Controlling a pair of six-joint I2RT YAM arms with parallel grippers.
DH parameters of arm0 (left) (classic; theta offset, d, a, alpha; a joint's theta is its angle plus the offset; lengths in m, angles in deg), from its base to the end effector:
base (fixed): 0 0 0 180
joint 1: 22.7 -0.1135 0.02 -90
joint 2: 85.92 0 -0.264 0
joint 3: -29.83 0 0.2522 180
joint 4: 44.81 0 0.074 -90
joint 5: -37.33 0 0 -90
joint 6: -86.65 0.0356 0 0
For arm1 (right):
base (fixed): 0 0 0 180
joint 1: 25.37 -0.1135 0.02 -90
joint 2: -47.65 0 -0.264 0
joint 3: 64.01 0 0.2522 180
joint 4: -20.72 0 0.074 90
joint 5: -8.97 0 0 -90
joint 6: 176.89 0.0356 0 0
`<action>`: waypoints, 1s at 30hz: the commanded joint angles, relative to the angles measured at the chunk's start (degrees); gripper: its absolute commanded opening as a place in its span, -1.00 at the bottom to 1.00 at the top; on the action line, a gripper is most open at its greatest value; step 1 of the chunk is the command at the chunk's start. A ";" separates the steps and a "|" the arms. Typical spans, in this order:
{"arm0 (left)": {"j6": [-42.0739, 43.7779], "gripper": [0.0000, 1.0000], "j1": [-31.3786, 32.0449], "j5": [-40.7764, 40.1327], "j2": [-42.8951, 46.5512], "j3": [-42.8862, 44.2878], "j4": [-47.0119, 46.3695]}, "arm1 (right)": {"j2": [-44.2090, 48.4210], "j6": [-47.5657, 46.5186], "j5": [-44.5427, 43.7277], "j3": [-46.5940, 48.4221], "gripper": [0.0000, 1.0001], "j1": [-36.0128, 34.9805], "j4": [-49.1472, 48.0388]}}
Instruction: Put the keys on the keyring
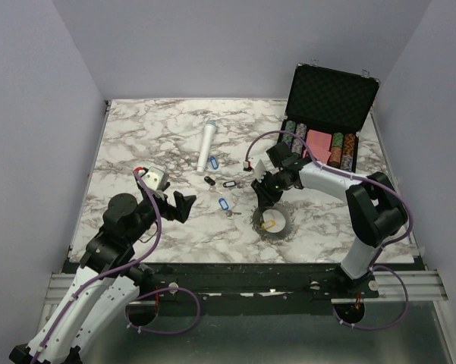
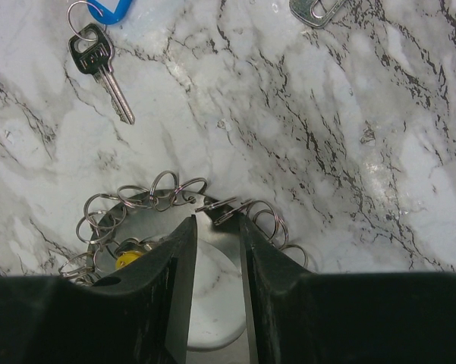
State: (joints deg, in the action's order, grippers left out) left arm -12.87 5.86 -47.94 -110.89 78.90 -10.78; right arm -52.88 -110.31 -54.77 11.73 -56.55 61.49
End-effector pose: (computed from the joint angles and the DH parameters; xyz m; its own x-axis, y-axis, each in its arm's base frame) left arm 0.1029 -0.0593 0.3090 -0.2400 -0.0570 -0.9691 0.5152 0.8386 -0.1769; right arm 0.2836 0.1900 0.1709 -0.4679 -0.6998 -0.5398 -0.8793 0.4297 0.2052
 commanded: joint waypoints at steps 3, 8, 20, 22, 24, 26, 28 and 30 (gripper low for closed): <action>-0.24 0.98 -0.43 0.45 0.10 0.11 -0.23 | -0.89 1.18 -2.44 0.51 -0.34 -0.64 -1.08; -0.24 0.97 -0.52 0.54 0.01 0.11 -0.32 | -0.63 1.71 -2.53 0.60 -0.44 -0.73 -1.34; -0.24 0.98 -0.61 0.80 0.19 -0.06 -0.50 | -1.07 3.20 -2.09 0.69 -0.38 -0.73 -2.22; -0.24 0.98 -0.52 0.89 0.10 0.02 -0.50 | -1.25 3.47 -2.00 0.60 -0.37 -0.73 -2.31; -0.24 0.97 -0.52 0.89 0.19 -0.06 -0.50 | -1.33 3.64 -2.53 0.60 -0.37 -0.64 -2.57; -0.24 0.97 -0.52 0.89 0.19 0.02 -0.41 | -1.42 3.91 -3.06 0.60 -0.35 -0.72 -2.75; -0.24 0.98 -0.52 1.07 0.27 0.02 -0.41 | -1.60 4.08 -3.32 0.52 -0.35 -0.81 -2.92; -0.24 0.97 -0.52 0.98 0.19 0.02 -0.50 | -1.77 4.17 -3.41 0.51 -0.34 -0.90 -2.92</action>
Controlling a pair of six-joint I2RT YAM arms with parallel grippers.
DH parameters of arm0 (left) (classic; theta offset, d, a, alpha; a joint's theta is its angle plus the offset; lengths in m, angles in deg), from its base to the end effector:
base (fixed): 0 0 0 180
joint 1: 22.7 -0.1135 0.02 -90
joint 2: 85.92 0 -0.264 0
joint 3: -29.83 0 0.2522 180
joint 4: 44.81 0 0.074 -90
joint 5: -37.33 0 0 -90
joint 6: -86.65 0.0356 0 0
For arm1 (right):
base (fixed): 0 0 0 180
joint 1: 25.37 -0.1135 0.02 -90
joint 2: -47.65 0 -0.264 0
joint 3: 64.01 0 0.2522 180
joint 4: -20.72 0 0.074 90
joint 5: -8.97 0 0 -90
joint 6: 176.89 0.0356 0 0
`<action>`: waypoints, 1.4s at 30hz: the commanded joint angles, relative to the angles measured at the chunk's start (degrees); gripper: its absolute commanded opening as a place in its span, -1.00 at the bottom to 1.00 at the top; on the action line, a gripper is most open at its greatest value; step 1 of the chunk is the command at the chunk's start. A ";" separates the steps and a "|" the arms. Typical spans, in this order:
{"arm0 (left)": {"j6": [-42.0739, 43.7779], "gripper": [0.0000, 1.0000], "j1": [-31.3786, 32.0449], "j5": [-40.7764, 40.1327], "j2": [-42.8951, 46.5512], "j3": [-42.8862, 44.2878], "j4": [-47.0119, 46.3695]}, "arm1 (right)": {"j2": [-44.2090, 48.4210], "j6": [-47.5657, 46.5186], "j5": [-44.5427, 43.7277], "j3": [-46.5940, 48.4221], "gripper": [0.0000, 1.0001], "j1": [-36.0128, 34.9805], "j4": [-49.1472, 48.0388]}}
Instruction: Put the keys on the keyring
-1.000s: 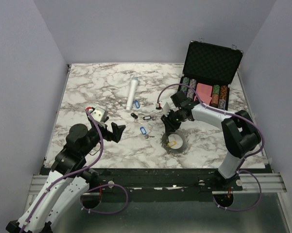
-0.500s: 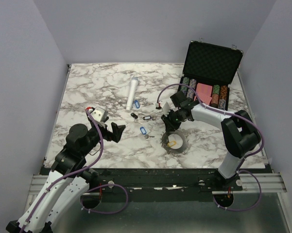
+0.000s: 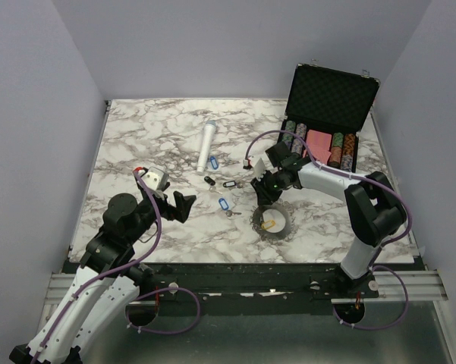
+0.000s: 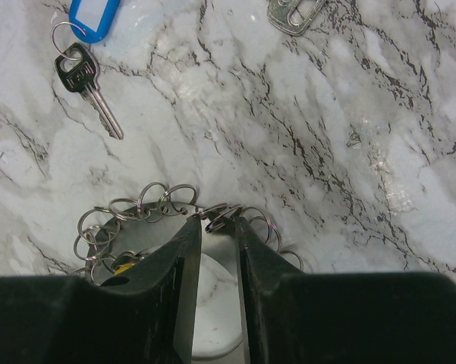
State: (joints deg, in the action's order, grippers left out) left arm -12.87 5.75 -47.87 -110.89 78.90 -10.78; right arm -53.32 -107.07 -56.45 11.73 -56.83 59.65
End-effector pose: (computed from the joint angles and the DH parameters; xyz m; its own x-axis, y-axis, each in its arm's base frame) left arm 0.1030 -0.0592 0.3090 -0.2400 -0.0574 -0.9691 0.5146 0.8389 -0.1771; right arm 0.2863 0.1926 0.1694 -0.5035 -0.6758 -0.5383 -0.8555 0.4772 0.2010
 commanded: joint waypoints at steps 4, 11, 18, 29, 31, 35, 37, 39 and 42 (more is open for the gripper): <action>-0.24 0.98 -0.41 1.00 0.19 -0.06 -0.41 | -1.51 1.02 -2.25 0.51 -0.35 -0.70 -1.35; -0.24 0.98 -0.50 1.09 0.27 0.02 -0.41 | -0.81 0.94 -3.31 0.60 -0.49 -0.79 -1.35; -0.24 0.97 -0.50 1.09 0.19 0.02 -0.50 | -0.37 1.11 -3.57 0.69 -0.65 -0.79 -1.44; -0.33 0.98 -0.50 1.62 0.10 -0.07 -0.58 | 1.38 1.38 -0.33 1.48 -0.99 -0.70 -0.30; -0.33 0.97 -0.50 2.05 0.19 -0.07 -0.76 | 2.09 0.33 1.43 1.66 -0.99 -0.44 0.58; -0.33 0.98 -0.50 4.07 0.62 -0.33 -1.55 | 4.28 -3.27 5.56 1.92 -0.99 0.96 2.95; -0.33 0.97 -0.58 6.09 1.15 -0.59 -2.34 | 5.25 -4.94 7.84 2.01 -0.99 1.84 4.01; -0.33 0.97 -0.50 8.20 1.50 -0.94 -3.22 | 6.39 -6.61 10.65 1.92 -0.99 3.16 4.97; -0.50 0.97 -0.58 11.72 2.12 -1.47 -4.80 | 8.59 -8.90 14.61 1.57 -0.99 5.00 6.29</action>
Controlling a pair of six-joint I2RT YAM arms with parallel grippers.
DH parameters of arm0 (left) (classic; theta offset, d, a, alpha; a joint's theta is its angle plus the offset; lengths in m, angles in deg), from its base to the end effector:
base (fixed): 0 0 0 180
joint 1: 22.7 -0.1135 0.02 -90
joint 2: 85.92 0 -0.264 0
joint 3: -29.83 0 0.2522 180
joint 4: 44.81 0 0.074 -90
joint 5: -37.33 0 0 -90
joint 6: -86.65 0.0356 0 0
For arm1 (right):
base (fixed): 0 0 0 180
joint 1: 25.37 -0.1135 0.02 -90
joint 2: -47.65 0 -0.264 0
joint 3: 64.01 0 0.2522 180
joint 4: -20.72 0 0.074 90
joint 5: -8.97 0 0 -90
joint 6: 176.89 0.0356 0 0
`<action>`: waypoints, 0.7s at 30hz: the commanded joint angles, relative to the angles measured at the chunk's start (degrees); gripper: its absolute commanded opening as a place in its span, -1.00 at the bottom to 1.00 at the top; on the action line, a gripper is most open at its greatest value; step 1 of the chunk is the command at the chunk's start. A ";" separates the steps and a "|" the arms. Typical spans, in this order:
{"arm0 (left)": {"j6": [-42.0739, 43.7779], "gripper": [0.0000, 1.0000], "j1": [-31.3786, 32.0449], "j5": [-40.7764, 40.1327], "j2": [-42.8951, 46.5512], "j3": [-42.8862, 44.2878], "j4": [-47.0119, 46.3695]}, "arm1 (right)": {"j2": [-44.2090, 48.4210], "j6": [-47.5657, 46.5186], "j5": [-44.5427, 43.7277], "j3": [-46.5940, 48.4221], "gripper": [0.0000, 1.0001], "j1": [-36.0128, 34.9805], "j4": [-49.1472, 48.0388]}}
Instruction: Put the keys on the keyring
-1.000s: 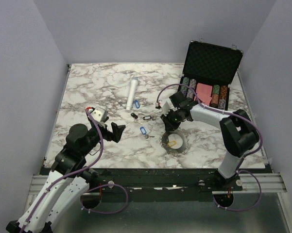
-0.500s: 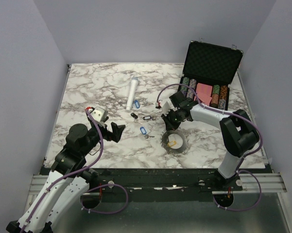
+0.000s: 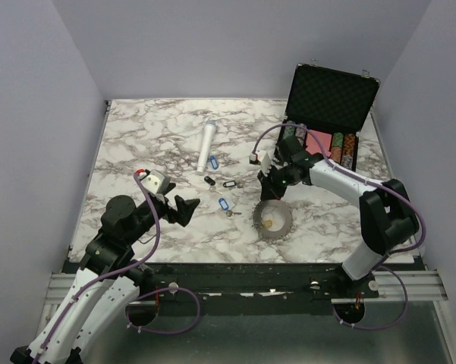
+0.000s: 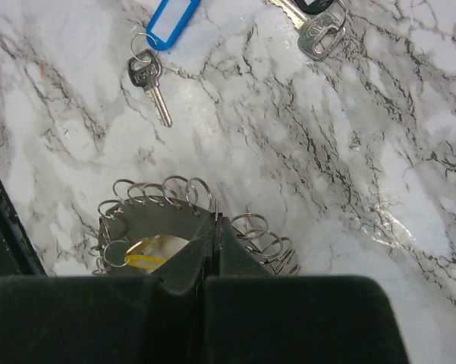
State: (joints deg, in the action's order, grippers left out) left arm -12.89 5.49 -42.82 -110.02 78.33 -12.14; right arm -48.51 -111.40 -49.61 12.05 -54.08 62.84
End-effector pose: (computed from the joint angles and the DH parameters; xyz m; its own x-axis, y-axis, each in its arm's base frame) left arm 0.0999 -0.0605 0.3098 -0.2269 -0.0637 -0.9718 0.5851 0.7888 -0.1883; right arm 0.2839 0.1766 0.1970 -0.4476 -0.6488 -0.6154 -0.8888 0.3985 0.2263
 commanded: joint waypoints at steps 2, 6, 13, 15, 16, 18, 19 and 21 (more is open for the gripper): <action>-0.39 0.97 -0.24 9.39 1.51 -1.34 -4.41 | 5.53 -5.54 10.23 0.89 -0.99 3.30 3.46; -0.74 0.97 -0.32 13.61 1.07 -1.69 -5.99 | 9.40 -8.18 14.98 -0.16 -0.99 5.85 4.42; -1.18 0.96 -0.32 16.87 -0.07 -2.22 -7.23 | 14.42 -10.99 18.94 -1.48 -0.99 9.54 5.74; -1.27 0.96 -0.24 17.05 -0.34 -2.13 -7.23 | 15.91 -11.78 19.12 -1.83 -0.99 10.16 6.36; -1.27 0.96 -0.32 16.96 -0.34 -2.22 -7.31 | 16.87 -11.96 19.12 -2.10 -0.99 10.69 6.36; -1.27 0.96 -0.32 16.70 -0.42 -2.22 -7.23 | 18.98 -12.66 19.64 -3.06 -0.99 11.48 6.36; -1.27 0.96 -0.24 16.52 -0.42 -2.14 -7.23 | 20.30 -12.75 19.65 -3.59 -0.99 11.83 6.10; -1.27 0.96 -0.24 16.17 -0.42 -2.13 -7.14 | 22.93 -11.79 19.65 -4.82 -0.99 12.62 5.13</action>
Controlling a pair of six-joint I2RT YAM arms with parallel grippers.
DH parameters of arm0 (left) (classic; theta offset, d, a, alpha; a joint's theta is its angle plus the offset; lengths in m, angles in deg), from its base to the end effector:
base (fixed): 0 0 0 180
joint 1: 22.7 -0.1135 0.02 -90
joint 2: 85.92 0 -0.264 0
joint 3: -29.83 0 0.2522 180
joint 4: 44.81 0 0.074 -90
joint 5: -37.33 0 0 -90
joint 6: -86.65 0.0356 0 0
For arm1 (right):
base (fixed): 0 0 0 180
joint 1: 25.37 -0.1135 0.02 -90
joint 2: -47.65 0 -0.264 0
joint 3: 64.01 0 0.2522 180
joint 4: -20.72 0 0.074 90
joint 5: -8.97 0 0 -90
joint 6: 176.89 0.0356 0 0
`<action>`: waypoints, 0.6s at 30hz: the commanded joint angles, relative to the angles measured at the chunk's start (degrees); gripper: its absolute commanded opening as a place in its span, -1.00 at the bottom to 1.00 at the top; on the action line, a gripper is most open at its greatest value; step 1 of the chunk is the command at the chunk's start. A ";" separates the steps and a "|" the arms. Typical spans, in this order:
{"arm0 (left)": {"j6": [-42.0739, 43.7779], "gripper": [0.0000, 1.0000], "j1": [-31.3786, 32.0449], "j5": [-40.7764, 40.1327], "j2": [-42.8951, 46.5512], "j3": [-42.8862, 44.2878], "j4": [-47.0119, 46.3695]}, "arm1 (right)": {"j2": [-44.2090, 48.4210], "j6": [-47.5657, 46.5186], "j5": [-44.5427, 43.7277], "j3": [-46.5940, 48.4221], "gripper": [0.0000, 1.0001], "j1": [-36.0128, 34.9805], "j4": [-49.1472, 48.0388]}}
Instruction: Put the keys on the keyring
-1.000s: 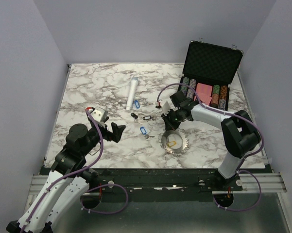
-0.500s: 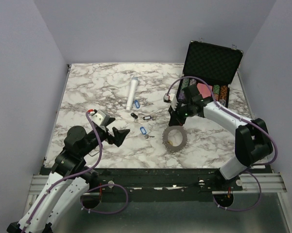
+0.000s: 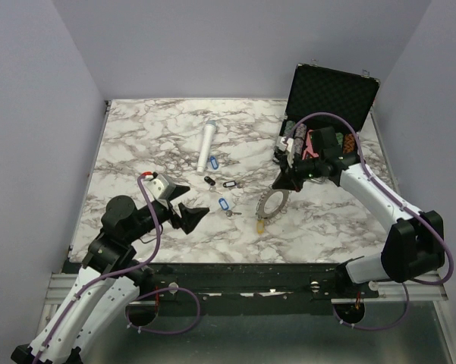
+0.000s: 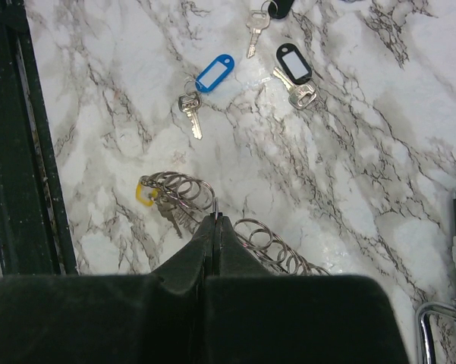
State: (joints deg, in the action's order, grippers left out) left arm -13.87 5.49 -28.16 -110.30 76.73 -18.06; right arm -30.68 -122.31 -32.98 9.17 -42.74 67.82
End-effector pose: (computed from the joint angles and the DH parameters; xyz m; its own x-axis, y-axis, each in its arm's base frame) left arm 0.0976 -0.0690 0.3112 -0.2090 -0.0765 -0.9749 0.7693 0.6027 -0.2122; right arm 0.2571 0.1082 0.2721 -0.2474 -0.4833 -0.8397 -0.9541 0.2723 0.1244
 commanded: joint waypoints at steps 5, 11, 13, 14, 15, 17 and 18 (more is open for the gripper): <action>-0.20 0.96 -0.24 1.06 0.12 -0.63 -1.13 | 10.11 -0.09 0.38 -2.64 -0.99 2.95 -0.30; -0.20 0.96 -0.32 1.68 0.39 -0.80 -1.30 | 12.93 -3.77 -3.83 1.48 -0.99 4.97 8.21; -0.20 0.96 -0.32 1.94 0.56 -0.71 -1.31 | 13.55 -5.53 -6.21 4.03 -0.99 5.76 12.69; -0.20 0.96 -0.24 2.12 0.74 -0.71 -1.48 | 13.81 -6.84 -7.43 5.08 -0.99 5.94 14.80; -0.20 0.96 -0.24 2.21 0.91 -0.80 -1.57 | 14.25 -7.47 -8.75 5.70 -0.99 6.20 16.13; -0.29 0.96 -0.24 2.29 1.18 -0.71 -1.57 | 14.86 -9.13 -11.39 6.41 -0.99 6.55 18.68; -0.29 0.96 -0.32 2.38 1.35 -0.80 -1.57 | 14.95 -10.10 -12.01 6.50 -0.99 6.73 20.17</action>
State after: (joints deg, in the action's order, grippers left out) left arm -13.91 5.49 -27.76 -110.04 76.56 -18.15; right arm -17.80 -127.55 -39.42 12.75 -36.81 79.58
